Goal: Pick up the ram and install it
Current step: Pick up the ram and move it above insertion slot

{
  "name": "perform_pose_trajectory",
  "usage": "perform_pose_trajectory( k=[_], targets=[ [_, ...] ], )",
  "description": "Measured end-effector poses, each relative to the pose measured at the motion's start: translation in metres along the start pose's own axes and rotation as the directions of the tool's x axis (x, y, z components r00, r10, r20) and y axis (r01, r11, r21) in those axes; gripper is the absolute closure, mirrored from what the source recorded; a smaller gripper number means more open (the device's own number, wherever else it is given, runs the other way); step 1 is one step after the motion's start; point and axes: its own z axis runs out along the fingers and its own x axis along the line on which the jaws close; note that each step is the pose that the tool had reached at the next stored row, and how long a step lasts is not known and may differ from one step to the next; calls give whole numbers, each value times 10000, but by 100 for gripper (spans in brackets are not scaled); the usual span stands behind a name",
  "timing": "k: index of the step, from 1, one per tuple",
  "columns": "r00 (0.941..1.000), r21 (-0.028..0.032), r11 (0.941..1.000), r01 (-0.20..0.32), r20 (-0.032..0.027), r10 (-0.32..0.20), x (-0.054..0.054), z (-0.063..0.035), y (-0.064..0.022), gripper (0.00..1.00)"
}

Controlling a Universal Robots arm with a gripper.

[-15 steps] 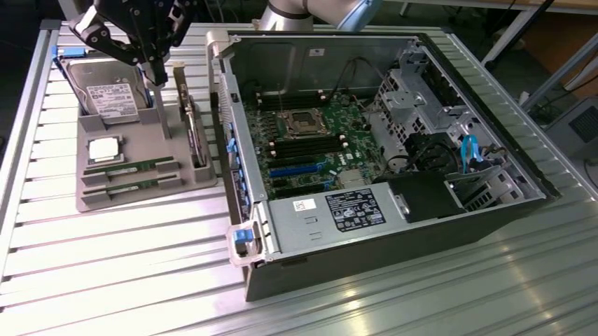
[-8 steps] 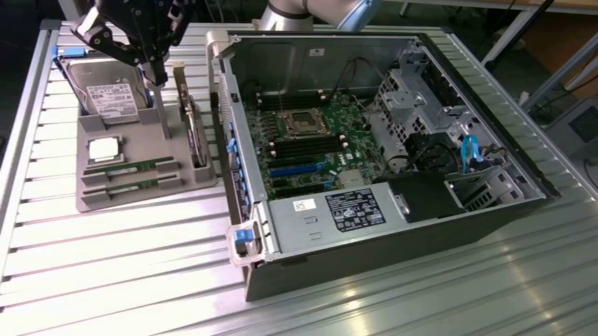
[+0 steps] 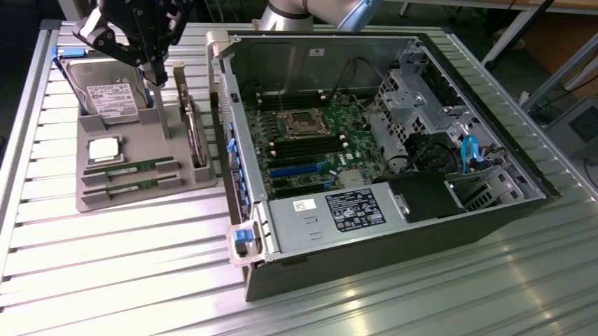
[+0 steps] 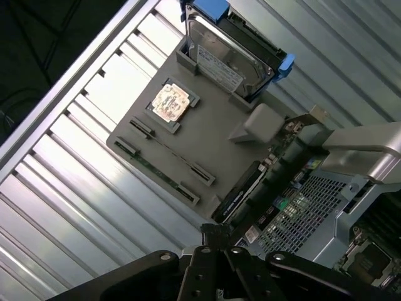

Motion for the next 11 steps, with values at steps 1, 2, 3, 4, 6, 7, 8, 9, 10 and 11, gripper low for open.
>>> perform_pose_trajectory(
  k=[1,2,3,4,6,7,8,9,10,11],
  targets=[
    [10000,-1,10000,81,-4,-81,0,0,0,90],
    [9998,-1,9998,176,-9,-176,0,0,0,90],
    [9996,0,9996,275,-14,-275,0,0,0,90],
    [9994,0,9994,340,-18,-340,0,0,0,90],
    [9989,1,9989,467,-25,-467,0,0,0,90],
    [9986,1,9986,533,-29,-533,0,0,0,90],
    [9983,1,9983,575,-31,-575,0,0,0,90],
    [9975,1,9975,700,-39,-700,0,0,0,90],
    [9970,1,9970,777,-43,-777,0,0,0,90],
    [9962,1,9962,872,-48,-872,0,0,0,90]
  ],
)
